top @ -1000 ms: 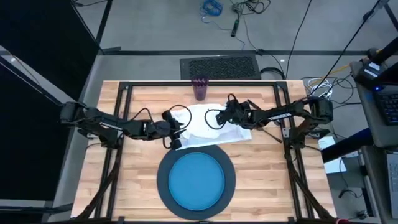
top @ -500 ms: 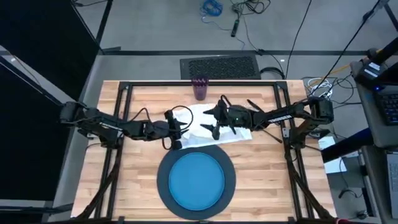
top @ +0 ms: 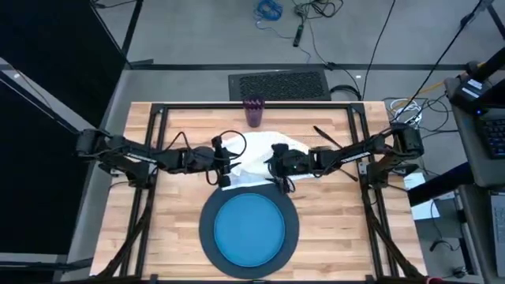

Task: Set table place
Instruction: Fold the white table napkin on the table

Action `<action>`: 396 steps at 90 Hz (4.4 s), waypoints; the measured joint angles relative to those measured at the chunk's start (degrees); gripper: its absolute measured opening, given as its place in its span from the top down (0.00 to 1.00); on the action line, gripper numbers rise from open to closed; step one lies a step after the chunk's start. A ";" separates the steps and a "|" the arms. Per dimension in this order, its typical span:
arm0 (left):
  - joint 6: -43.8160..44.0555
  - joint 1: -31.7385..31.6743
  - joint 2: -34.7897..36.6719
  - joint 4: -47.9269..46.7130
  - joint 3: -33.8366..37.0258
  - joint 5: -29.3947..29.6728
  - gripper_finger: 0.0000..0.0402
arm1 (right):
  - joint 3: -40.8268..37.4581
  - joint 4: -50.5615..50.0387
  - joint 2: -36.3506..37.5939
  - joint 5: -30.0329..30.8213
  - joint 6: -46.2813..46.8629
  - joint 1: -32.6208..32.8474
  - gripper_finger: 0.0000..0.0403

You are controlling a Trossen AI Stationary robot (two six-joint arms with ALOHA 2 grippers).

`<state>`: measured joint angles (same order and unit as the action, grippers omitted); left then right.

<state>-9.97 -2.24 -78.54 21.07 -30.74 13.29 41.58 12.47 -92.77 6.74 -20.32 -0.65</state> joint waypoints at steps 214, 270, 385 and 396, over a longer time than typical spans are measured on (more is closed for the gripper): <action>3.48 0.11 0.00 -2.64 -0.07 -0.07 0.71 | 2.08 -5.66 5.59 37.93 -5.12 -0.58 1.00; -8.64 1.14 -7.63 1.91 0.02 -1.08 0.71 | 2.08 -0.61 5.57 11.03 3.45 -3.14 1.00; -9.89 2.27 -12.07 8.84 -1.79 1.64 0.70 | 2.08 2.37 10.97 2.30 16.87 -6.03 1.00; -9.88 2.29 -12.07 7.93 -1.79 2.43 0.70 | 2.08 3.19 11.20 2.25 18.05 -6.03 1.00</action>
<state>-19.86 0.05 -90.61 29.01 -32.53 15.72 43.66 15.66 -81.58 8.99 -2.26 -6.68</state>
